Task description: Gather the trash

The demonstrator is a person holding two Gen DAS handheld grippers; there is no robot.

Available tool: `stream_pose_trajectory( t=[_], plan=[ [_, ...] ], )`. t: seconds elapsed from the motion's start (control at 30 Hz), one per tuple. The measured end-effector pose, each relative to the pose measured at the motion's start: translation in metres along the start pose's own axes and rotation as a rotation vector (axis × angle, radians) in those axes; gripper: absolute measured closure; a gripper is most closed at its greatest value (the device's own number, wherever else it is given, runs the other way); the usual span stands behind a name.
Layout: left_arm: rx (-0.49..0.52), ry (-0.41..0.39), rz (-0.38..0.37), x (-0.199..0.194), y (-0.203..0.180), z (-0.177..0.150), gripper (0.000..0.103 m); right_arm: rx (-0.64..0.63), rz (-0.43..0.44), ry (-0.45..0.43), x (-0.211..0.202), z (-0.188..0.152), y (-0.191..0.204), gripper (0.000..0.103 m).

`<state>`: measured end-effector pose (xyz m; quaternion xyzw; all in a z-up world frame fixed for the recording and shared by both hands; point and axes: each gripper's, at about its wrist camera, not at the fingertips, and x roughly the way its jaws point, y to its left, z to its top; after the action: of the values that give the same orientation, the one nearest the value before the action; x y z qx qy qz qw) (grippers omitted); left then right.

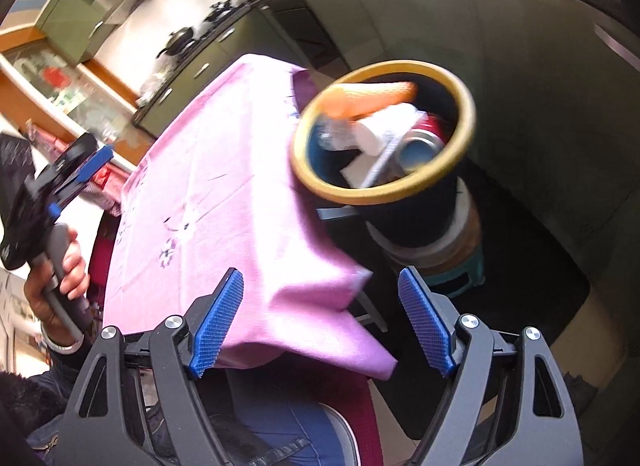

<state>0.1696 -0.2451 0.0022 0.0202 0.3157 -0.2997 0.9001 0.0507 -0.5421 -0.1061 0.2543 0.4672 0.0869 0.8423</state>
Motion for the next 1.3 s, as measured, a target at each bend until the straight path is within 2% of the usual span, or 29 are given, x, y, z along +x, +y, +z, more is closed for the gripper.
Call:
stream_pose_trajectory(
  t=[0.23,0.4,0.57,0.73,0.93,1.1,1.3],
  plan=[
    [-0.071,-0.095,0.254,-0.105,0.065,-0.046,0.007,-0.178,0.017,-0.011,0.016,-0.001,0.067,0.015],
    [-0.145,-0.109,0.365,-0.160,0.096,-0.088,0.007,-0.329,-0.019,-0.067,0.020,-0.011,0.124,0.009],
    [-0.187,-0.130,0.469,-0.203,0.108,-0.122,0.007,-0.438,-0.065,-0.149,0.012,-0.029,0.172,0.005],
    [-0.214,-0.184,0.491,-0.237,0.104,-0.142,0.007,-0.517,-0.167,-0.243,-0.007,-0.052,0.207,0.005],
    [-0.166,-0.223,0.448,-0.251,0.079,-0.145,0.007,-0.523,-0.232,-0.342,-0.036,-0.074,0.216,0.005],
    [-0.155,-0.240,0.432,-0.253,0.066,-0.146,0.007,-0.525,-0.273,-0.379,-0.050,-0.084,0.214,0.005],
    [-0.158,-0.241,0.439,-0.256,0.062,-0.150,0.007,-0.524,-0.282,-0.400,-0.062,-0.089,0.210,0.005]
  ],
)
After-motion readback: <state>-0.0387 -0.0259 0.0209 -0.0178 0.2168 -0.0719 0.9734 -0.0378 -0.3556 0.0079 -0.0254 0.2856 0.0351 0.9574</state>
